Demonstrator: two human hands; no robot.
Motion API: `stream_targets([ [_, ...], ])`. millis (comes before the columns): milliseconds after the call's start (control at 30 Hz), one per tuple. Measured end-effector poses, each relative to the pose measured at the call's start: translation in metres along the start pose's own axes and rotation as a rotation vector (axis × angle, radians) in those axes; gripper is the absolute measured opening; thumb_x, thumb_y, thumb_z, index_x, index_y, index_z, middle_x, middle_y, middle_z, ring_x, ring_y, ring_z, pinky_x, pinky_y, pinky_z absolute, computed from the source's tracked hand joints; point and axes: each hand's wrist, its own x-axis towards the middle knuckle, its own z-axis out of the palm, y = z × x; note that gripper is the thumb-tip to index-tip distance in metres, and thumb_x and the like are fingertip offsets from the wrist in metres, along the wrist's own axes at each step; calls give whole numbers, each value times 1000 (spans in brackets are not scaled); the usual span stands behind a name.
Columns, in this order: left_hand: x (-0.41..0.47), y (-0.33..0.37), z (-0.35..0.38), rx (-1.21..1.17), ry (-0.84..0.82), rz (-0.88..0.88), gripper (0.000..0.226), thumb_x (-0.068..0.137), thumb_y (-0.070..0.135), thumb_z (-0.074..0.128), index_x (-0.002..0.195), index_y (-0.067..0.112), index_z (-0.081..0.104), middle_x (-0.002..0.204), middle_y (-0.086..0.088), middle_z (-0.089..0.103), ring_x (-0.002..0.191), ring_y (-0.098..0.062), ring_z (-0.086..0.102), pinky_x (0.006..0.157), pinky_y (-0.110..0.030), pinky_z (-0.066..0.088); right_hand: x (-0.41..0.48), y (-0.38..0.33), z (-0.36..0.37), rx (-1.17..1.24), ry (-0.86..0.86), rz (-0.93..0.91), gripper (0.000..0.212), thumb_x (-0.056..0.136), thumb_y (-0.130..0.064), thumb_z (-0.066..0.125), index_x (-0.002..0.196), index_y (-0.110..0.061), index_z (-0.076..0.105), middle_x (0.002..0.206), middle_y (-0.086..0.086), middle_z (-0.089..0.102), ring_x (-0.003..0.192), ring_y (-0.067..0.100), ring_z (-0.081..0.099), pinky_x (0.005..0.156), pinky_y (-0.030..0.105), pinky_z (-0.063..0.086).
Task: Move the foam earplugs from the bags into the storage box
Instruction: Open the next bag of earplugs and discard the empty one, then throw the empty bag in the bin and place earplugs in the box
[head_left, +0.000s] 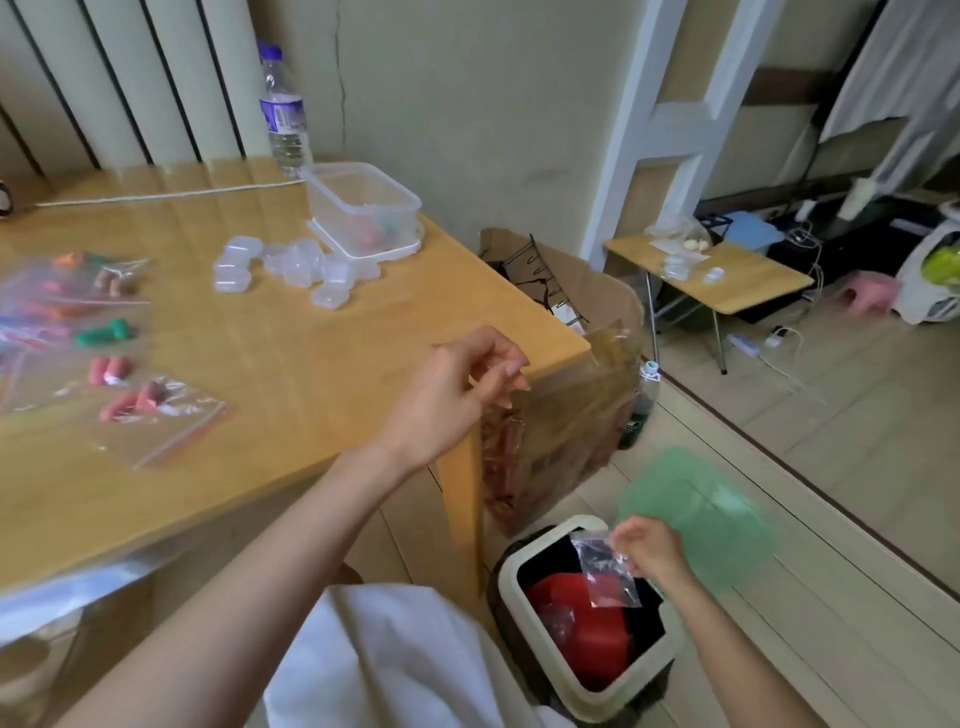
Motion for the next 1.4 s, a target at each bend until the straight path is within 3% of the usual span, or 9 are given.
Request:
stream_targets([
  [100,2,0,7,3,-15,2,11,94,13,53,96,6,61,82,1,72,65,-11,66,63,-18,50,9,39,21,93,92,136,21,81,3,63,65,-10,64,54,2,64,45,17,63,54,35,58],
  [167,4,0,8,-2,-10,1,11,95,13,52,97,6,60,82,1,72,65,-12,66,63,-19,50,17,57,31,76,114,163,3,80,-5,67,82,-2,69,71,9,69,68,27,68,70,39,57],
  [233,6,0,8,0,-4,4,11,95,13,52,97,6,61,82,0,71,65,-12,66,63,-17,49,32,73,38,43,98,176,24,77,-12,72,99,-3,68,86,9,68,86,30,66,79,40,54],
  [300,8,0,5,-5,8,2,10,94,12,52,97,6,60,82,-1,71,65,-11,65,62,-16,48,34,65,37,108,64,178,26,78,-11,70,103,-5,66,79,6,64,76,26,63,80,47,55],
  [500,12,-5,-10,-7,80,-23,8,94,10,52,97,10,60,81,0,71,63,-12,65,62,-19,49,-2,-70,-20,414,142,-126,19,88,2,56,93,-13,66,93,8,67,66,18,64,54,14,53],
  [867,14,-27,-96,88,249,-139,12,93,8,51,88,15,59,83,-2,70,67,-18,65,56,-20,49,-34,-264,-84,106,515,-615,21,88,-15,55,89,-32,68,89,-11,69,88,13,63,79,37,52],
  [1067,3,-45,-156,197,310,-219,14,92,7,52,85,18,56,84,-2,69,65,-11,63,56,-21,49,-52,-342,-60,209,303,-759,26,88,-5,48,88,-19,69,75,-5,68,64,10,61,68,28,50],
  [1233,-16,-71,-211,397,436,-309,6,85,10,64,90,13,62,87,-5,71,81,-19,66,78,-36,53,-63,-400,1,281,39,-912,33,85,3,48,79,-24,65,71,1,68,46,-2,54,56,15,45],
  [1400,-35,-96,-246,570,520,-488,20,83,-1,58,91,16,65,96,-1,68,86,-24,66,66,-27,47,-79,-436,68,256,-163,-951,30,83,5,46,82,-16,68,72,5,67,50,6,54,52,16,44],
])
